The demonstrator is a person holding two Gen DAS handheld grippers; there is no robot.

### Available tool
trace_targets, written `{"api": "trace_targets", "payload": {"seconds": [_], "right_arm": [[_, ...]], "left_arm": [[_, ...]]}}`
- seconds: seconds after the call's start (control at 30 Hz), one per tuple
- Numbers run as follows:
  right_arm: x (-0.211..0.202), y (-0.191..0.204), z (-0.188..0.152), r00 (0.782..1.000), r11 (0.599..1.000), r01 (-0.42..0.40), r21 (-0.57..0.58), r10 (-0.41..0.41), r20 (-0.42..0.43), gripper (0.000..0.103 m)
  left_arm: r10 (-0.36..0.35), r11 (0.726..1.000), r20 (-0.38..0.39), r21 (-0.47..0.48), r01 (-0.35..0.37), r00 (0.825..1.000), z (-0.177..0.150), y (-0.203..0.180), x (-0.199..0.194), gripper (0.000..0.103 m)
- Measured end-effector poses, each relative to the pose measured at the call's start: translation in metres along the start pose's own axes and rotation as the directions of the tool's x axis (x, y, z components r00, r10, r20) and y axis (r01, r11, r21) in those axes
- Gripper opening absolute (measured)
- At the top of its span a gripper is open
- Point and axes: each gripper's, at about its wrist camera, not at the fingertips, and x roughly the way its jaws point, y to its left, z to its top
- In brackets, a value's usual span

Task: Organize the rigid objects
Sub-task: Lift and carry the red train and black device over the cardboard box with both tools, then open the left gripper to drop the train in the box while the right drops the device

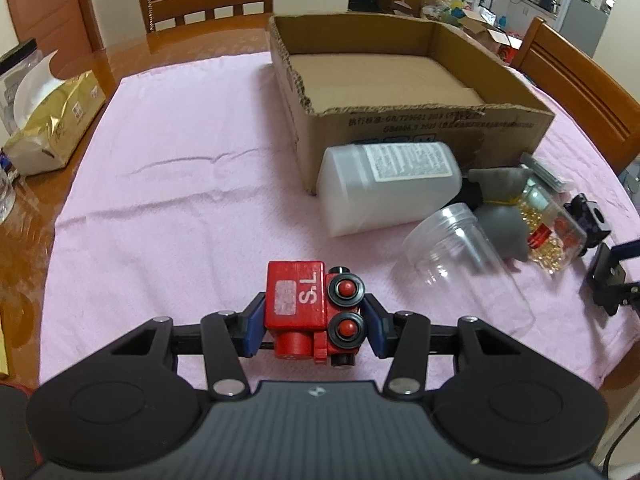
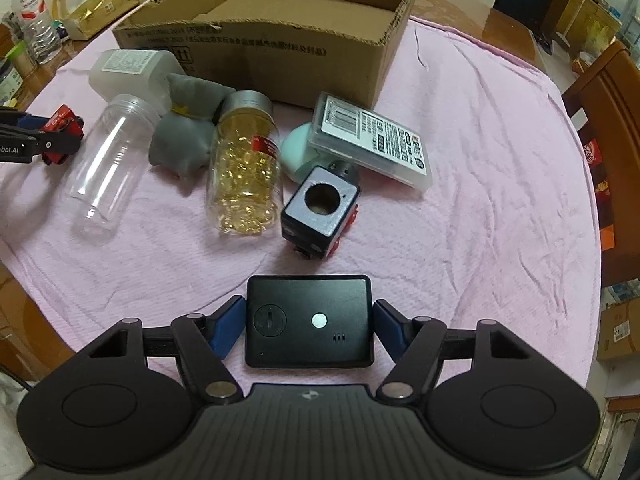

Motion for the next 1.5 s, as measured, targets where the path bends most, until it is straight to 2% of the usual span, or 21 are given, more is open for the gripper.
{"api": "trace_targets", "payload": {"seconds": [0.17,0.3,0.57,0.9,1.27,1.33,1.4,1.43,1.47,1.5], "right_arm": [[-0.025,0.003,0.010,1.000,0.999,-0.002,-0.039,0.003,0.015,0.074],[-0.053,0.005,0.023,0.998,0.996,-0.010,-0.091,0.015,0.054,0.074],[-0.086,0.009,0.070,0.982,0.991,-0.054,-0.125,0.075,0.173,0.074],[-0.081,0.007,0.146,0.957,0.986,-0.058,-0.159,0.100,0.273,0.074],[-0.050,-0.009,0.206,0.954,0.988,-0.079,-0.132,0.113,0.279,0.074],[-0.046,-0.012,0.212,0.955,0.988,-0.082,-0.130,0.115,0.274,0.074],[-0.040,-0.014,0.216,0.957,0.989,-0.079,-0.128,0.111,0.268,0.074],[-0.038,-0.015,0.218,0.958,0.989,-0.078,-0.127,0.110,0.265,0.074],[-0.035,-0.016,0.221,0.959,0.989,-0.075,-0.124,0.106,0.264,0.074],[-0.032,-0.017,0.223,0.960,0.990,-0.073,-0.121,0.103,0.262,0.074]], "left_arm": [[-0.039,0.998,-0.023,0.055,0.040,0.999,0.012,-0.006,-0.024,0.048],[-0.084,0.992,-0.009,0.096,0.084,0.996,0.030,-0.010,-0.049,0.048],[-0.114,0.985,0.107,0.140,0.099,0.988,0.085,-0.020,-0.070,0.048],[-0.094,0.989,0.160,0.129,0.073,0.983,0.156,-0.023,-0.033,0.048],[-0.053,0.996,0.130,0.079,0.043,0.990,0.211,-0.014,0.034,0.048],[-0.047,0.997,0.145,0.067,0.038,0.988,0.216,-0.011,0.044,0.048],[-0.029,0.999,0.185,0.049,0.021,0.982,0.219,-0.007,0.051,0.059],[-0.020,0.999,0.194,0.036,0.013,0.981,0.221,-0.006,0.053,0.071],[-0.014,1.000,0.198,0.021,0.010,0.980,0.222,-0.005,0.056,0.077],[-0.014,1.000,0.200,0.012,0.012,0.980,0.223,-0.003,0.056,0.078]]}}
